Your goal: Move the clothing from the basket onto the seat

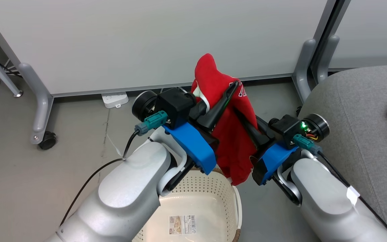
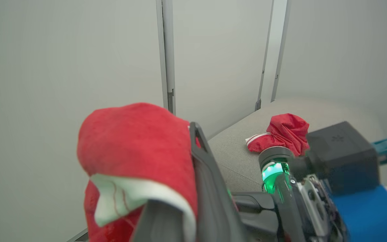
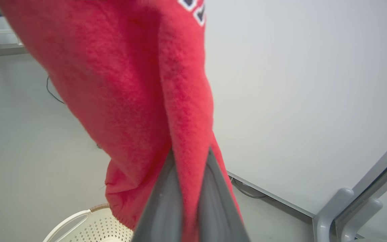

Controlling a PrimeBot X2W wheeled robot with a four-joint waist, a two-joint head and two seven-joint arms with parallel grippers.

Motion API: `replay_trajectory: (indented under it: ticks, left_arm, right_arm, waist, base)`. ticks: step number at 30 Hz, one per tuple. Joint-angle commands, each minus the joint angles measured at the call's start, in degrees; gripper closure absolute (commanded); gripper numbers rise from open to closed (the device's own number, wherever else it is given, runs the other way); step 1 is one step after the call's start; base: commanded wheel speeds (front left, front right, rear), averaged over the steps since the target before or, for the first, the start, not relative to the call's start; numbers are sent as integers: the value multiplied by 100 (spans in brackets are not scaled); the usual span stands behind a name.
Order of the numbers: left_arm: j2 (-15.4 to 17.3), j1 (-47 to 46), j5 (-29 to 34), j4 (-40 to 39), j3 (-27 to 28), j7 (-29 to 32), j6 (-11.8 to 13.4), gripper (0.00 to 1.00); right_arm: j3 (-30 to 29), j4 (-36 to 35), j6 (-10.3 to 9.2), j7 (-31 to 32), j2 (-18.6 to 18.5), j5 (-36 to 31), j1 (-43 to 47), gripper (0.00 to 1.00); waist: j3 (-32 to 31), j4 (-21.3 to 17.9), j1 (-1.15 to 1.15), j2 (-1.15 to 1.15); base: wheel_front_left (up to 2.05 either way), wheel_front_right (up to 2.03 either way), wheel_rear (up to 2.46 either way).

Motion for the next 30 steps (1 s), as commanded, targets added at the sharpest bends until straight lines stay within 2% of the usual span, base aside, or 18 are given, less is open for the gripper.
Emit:
replay_trajectory:
  ticks: [1,8,14,30]
  left_arm:
    - [26,-25,-6,16,4,-2,32,0]
    - [59,-28,-15,22,-12,-1,83,0]
    - [119,-58,16,-14,-23,-11,120,0]
    - [260,-118,162,-38,-234,60,128,0]
  right_arm:
    - [-42,-46,-6,0,1,39,38,100]
    - [-376,-198,-6,0,-9,44,55,100]
    - [-793,-418,-6,0,30,-35,51,100]
    - [-2507,-1325,-5,0,171,-327,459,100]
  waist:
    - [12,-3,0,0]
    - [123,-69,0,0]
    - [361,-303,0,0]
    - [942,-1466,0,0]
  base:
    - [0,0,0]
    - [0,0,0]
    - [0,0,0]
    - [0,0,0]
